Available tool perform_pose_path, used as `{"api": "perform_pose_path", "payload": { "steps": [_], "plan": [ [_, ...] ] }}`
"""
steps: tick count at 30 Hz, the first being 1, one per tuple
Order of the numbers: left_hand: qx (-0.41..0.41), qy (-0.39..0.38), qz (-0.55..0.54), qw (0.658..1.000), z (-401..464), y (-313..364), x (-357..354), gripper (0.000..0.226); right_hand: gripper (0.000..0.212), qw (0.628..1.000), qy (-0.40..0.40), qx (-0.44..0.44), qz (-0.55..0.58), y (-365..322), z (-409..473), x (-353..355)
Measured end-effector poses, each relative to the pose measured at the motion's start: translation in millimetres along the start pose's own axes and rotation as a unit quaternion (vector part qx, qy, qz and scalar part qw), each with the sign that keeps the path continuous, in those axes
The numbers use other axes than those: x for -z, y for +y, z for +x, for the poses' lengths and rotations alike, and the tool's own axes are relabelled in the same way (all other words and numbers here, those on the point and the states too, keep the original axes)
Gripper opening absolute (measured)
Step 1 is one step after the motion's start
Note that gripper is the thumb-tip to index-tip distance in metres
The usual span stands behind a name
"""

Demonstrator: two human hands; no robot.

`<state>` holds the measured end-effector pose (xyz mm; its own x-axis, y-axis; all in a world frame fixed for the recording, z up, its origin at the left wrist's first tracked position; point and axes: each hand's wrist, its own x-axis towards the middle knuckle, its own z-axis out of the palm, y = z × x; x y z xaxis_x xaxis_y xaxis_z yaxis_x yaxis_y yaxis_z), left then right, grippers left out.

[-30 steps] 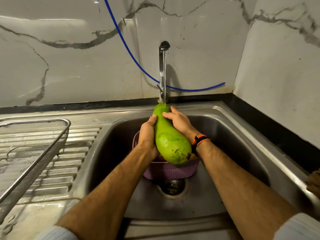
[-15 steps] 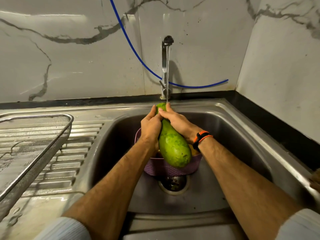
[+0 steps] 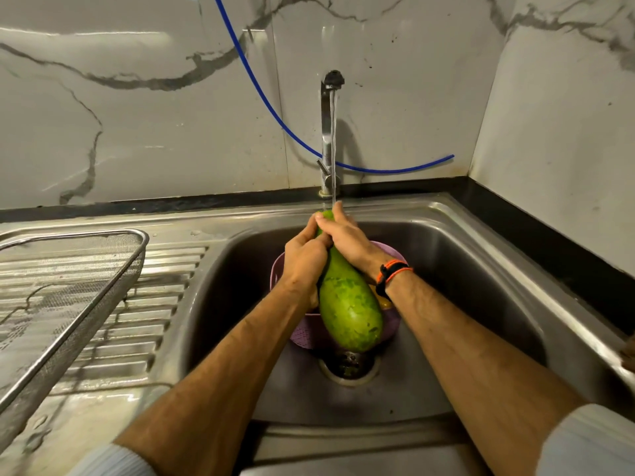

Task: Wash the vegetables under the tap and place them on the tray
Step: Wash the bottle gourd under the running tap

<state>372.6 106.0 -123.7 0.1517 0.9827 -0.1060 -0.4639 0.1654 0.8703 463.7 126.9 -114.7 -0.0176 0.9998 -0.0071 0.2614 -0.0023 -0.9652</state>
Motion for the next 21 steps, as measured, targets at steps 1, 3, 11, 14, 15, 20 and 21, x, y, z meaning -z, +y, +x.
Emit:
{"api": "perform_pose_path", "payload": {
  "steps": [1, 3, 11, 14, 15, 20, 21],
  "plan": [
    [0.002, -0.008, -0.002, 1.0, 0, 1, -3, 0.043, 0.073, 1.0, 0.015, 0.004, -0.006, 0, 0, 1],
    [-0.003, -0.005, -0.018, 1.0, 2, 3, -5, 0.041, 0.077, 1.0, 0.006, 0.011, 0.012, 3, 0, 4],
    [0.007, -0.018, 0.017, 1.0, 0, 3, 0, 0.051, 0.068, 0.996, 0.038, 0.018, 0.084, 3, 2, 6],
    [0.023, -0.025, 0.055, 0.998, -1, 8, 1, 0.04, 0.054, 0.976, 0.061, 0.026, 0.208, 1, -3, 10],
    [0.026, -0.034, 0.079, 0.996, -3, 9, 2, 0.038, 0.051, 0.969, 0.067, 0.03, 0.234, 2, -3, 10],
    [-0.006, -0.068, 0.162, 0.985, -12, 13, 3, 0.061, 0.049, 0.966, 0.079, 0.045, 0.243, -2, -6, 7],
    [-0.012, -0.073, 0.164, 0.984, -12, 15, 3, 0.064, 0.049, 0.967, 0.081, 0.05, 0.235, -3, -6, 7]
  ]
}}
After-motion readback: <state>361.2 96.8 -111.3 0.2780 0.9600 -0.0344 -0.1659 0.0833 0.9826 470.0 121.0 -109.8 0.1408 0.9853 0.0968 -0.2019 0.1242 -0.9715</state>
